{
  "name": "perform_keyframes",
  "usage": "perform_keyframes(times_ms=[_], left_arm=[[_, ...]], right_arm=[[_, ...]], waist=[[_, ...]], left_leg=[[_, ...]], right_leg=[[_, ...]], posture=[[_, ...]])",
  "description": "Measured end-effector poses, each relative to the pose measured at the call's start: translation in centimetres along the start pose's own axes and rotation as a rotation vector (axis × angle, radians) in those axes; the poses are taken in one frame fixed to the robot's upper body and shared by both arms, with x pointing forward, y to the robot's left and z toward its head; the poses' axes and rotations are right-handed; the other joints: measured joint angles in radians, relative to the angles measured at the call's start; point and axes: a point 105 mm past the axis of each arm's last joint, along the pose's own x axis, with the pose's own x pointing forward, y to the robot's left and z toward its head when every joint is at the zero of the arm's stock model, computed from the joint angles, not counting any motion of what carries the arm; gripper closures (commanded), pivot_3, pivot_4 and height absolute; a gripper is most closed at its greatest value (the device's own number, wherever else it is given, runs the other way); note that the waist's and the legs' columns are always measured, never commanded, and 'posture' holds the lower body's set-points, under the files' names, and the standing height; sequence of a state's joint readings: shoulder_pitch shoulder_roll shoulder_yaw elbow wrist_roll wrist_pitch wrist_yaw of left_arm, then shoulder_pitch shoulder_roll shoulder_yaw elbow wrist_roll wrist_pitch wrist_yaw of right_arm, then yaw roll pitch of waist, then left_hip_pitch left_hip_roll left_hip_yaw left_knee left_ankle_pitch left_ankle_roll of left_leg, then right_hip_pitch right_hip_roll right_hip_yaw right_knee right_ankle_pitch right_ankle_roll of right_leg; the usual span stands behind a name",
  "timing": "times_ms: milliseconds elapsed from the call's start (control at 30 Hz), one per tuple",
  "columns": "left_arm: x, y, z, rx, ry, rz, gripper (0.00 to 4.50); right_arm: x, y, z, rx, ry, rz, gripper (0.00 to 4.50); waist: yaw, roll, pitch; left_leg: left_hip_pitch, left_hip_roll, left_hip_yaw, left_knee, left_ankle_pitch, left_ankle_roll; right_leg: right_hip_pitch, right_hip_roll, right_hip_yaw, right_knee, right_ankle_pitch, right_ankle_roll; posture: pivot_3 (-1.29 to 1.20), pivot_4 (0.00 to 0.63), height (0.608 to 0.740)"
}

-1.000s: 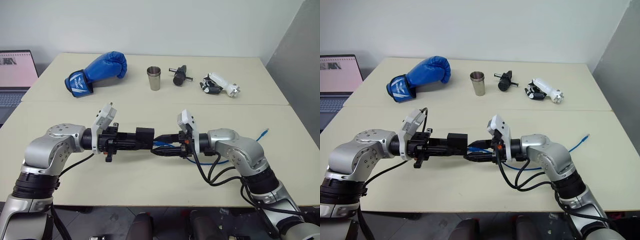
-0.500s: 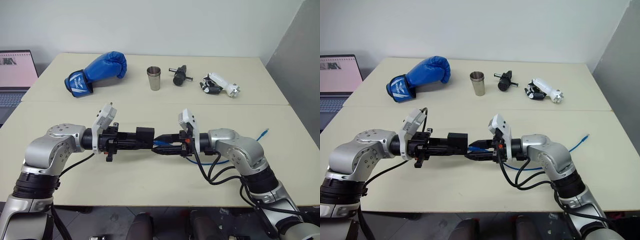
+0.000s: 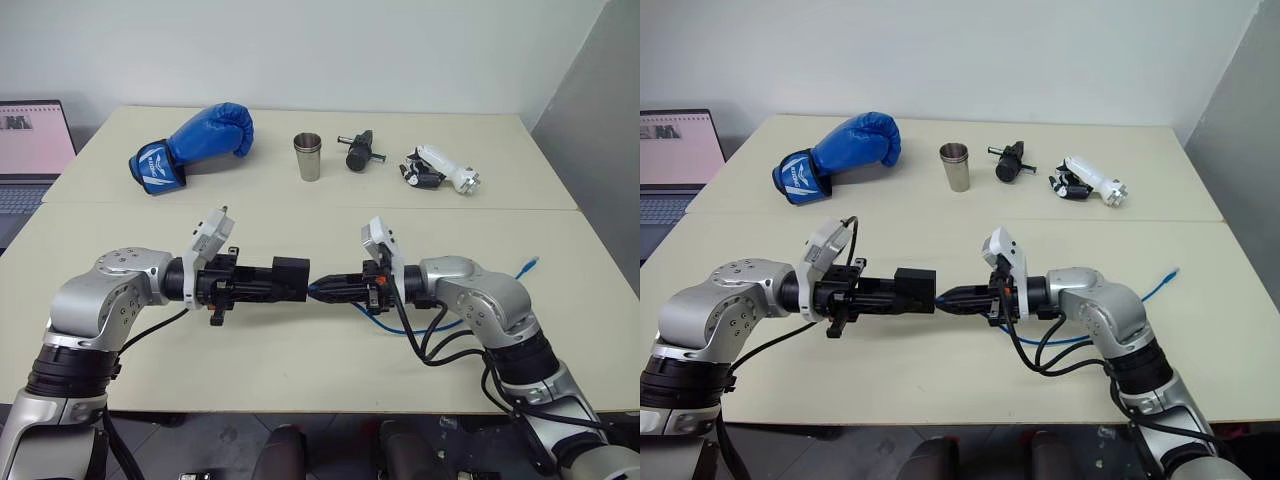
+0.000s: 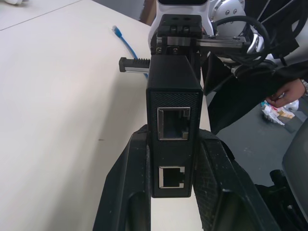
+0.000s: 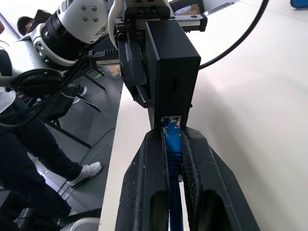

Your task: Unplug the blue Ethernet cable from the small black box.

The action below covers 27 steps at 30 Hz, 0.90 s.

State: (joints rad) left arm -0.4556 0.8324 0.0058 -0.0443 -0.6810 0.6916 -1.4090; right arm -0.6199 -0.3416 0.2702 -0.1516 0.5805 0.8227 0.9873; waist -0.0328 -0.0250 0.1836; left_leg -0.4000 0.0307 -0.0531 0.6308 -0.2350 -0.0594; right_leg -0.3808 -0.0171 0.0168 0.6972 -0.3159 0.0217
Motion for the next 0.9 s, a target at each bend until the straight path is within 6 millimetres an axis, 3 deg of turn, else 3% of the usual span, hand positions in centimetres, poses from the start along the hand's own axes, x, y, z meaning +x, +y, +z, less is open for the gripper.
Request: perform_keyframes(times_ms=[233,400,533,567,767,867,900], left_arm=[[-0.2,-0.1,-0.2,0.007,0.013,-0.008,3.7],[-3.0,1.1,-1.7,-0.012,0.085,0.123,3.7],[-3.4,1.2,-2.4,-0.012,0.108,0.147,3.7],[-3.5,1.3,-2.5,-0.005,0.112,0.153,3.7],[-1.7,1.8,-2.7,0.032,0.07,0.183,3.7],[-1.2,2.2,-2.7,0.071,0.079,0.207,3.7],[-0.9,2.4,-2.7,0.082,0.076,0.211,3.7]], right_arm=[[-0.3,0.1,-0.1,0.0,0.014,0.018,4.41],[-3.9,-1.9,-1.6,0.041,0.057,-0.108,4.44],[-5.1,-3.0,-2.0,0.051,0.052,-0.165,4.44],[-5.6,-3.9,-1.8,0.048,0.036,-0.211,4.44],[-10.0,-13.8,1.3,-0.167,-0.035,-0.812,4.44],[-11.3,-16.3,1.4,-0.231,-0.007,-0.969,4.44],[-11.6,-17.0,1.1,-0.239,0.008,-1.011,4.1]], waist=[[0.0,0.0,0.0],[0.0,0.0,0.0],[0.0,0.0,0.0],[0.0,0.0,0.0],[-0.002,0.001,0.001],[-0.002,0.001,0.001],[-0.002,0.001,0.001]], left_leg=[[0.0,0.0,0.0,0.0,0.0,0.0],[0.0,0.0,0.0,0.0,0.0,0.0],[0.0,0.0,0.0,0.0,0.0,0.0],[0.0,0.0,0.0,0.0,0.0,0.0],[-0.001,0.0,0.002,0.0,0.0,0.0],[-0.002,0.0,0.003,-0.001,0.0,0.0],[-0.002,0.0,0.004,-0.001,0.0,0.0]], right_leg=[[0.0,0.0,0.0,0.0,0.0,0.0],[0.0,0.0,0.0,0.0,0.0,0.0],[0.0,0.0,0.0,0.0,0.0,0.0],[0.0,0.0,0.0,0.0,0.0,0.0],[-0.003,0.0,0.001,0.001,0.0,0.0],[-0.004,0.0,0.002,0.0,0.0,0.0],[-0.004,-0.001,0.003,0.0,0.0,-0.001]], posture=[[0.0,0.15,0.74],[0.0,0.15,0.74],[0.0,0.15,0.74],[0.0,0.15,0.74],[0.0,0.15,0.74],[0.0,0.15,0.74],[0.0,0.15,0.74]])
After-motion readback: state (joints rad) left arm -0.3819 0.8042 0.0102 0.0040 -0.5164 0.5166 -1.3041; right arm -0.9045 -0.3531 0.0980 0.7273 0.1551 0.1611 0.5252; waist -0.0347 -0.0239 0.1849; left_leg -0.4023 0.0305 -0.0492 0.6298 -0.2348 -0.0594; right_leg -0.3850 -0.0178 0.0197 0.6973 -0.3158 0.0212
